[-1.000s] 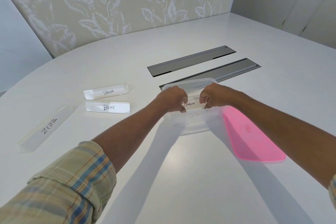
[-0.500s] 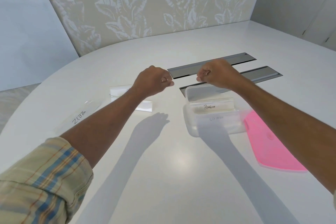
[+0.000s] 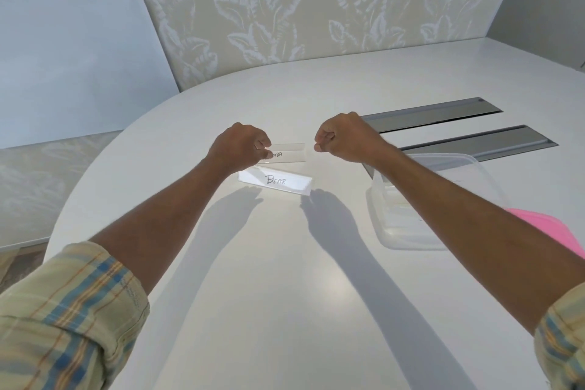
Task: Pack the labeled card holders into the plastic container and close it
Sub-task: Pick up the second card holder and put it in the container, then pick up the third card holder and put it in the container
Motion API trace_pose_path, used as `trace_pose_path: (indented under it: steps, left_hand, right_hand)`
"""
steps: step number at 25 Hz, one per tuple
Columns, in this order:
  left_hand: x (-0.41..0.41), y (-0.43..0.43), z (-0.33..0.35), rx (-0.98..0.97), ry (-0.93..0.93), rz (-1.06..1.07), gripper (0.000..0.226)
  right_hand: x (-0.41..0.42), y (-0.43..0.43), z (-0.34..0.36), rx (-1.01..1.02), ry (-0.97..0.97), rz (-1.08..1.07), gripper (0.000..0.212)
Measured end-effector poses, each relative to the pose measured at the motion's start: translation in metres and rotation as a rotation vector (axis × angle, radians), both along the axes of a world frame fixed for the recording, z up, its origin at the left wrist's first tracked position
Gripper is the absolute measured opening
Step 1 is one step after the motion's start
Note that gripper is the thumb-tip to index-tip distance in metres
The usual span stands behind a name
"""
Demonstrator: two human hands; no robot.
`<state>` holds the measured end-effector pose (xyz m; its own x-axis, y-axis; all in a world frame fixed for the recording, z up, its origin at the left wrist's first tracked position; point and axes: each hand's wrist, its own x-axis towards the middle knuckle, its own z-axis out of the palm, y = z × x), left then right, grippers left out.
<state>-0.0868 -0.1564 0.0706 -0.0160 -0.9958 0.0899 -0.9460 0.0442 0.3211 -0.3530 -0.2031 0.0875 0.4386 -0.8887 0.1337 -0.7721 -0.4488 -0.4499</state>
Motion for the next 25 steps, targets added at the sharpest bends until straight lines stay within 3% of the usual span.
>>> trace_pose_path:
  steps: [7,14,18,25]
  left_hand:
    - [0.043,-0.017,-0.039,0.089,-0.110,-0.015,0.046]
    - [0.054,-0.040,-0.079,0.236,-0.217,-0.103,0.082]
    - [0.058,-0.049,-0.093,0.293,-0.211,-0.128,0.088]
    - [0.057,-0.054,-0.097,0.224,-0.209,-0.153,0.062]
  right_hand:
    - [0.058,-0.010,-0.045,0.140,0.132,0.005,0.037]
    - [0.077,-0.018,-0.095,0.224,0.336,0.015,0.080]
    - [0.083,-0.020,-0.110,0.194,0.432,0.027,0.058]
    - [0.088,-0.018,-0.107,0.107,0.431,0.007,0.038]
